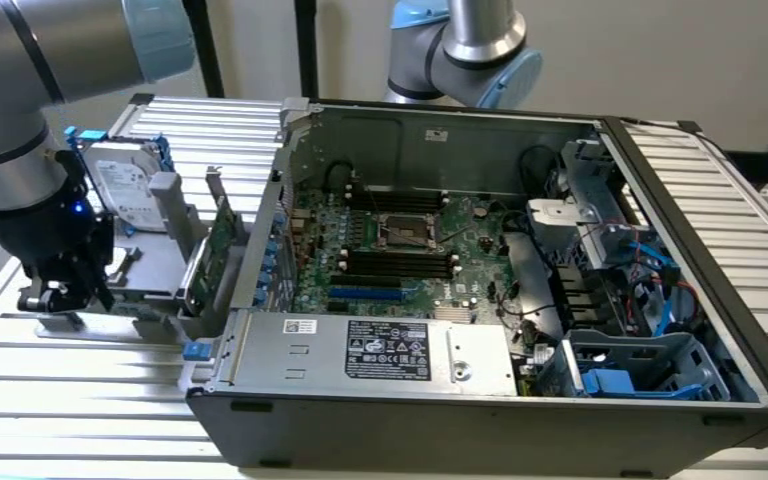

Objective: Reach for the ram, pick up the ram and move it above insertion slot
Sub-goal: 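Pick up the ram and move it above insertion slot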

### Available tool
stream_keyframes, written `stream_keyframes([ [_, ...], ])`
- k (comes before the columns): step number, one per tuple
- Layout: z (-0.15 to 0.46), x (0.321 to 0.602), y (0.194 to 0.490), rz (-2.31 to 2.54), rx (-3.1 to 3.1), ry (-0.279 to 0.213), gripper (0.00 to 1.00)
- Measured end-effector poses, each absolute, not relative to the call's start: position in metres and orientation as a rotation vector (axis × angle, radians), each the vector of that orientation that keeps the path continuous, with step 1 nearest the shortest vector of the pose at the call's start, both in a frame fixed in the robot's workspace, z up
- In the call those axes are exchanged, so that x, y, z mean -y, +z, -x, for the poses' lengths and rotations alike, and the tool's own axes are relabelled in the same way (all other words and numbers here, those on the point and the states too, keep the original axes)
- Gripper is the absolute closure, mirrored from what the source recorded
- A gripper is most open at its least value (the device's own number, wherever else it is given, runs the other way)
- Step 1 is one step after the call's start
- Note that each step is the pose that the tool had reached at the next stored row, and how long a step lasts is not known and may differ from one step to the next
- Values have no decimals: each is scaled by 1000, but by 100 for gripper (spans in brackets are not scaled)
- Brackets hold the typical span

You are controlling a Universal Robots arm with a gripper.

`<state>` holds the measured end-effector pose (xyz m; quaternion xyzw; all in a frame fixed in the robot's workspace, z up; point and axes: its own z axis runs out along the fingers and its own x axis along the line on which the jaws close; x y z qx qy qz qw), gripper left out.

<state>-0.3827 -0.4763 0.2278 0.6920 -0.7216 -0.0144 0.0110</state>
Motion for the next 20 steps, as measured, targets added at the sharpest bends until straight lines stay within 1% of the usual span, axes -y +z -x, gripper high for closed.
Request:
stream_keyframes([
  [6, 381, 476, 255, -2181, 2230, -45, 86],
  [20, 359, 476, 319, -2226, 2201, -63, 86],
])
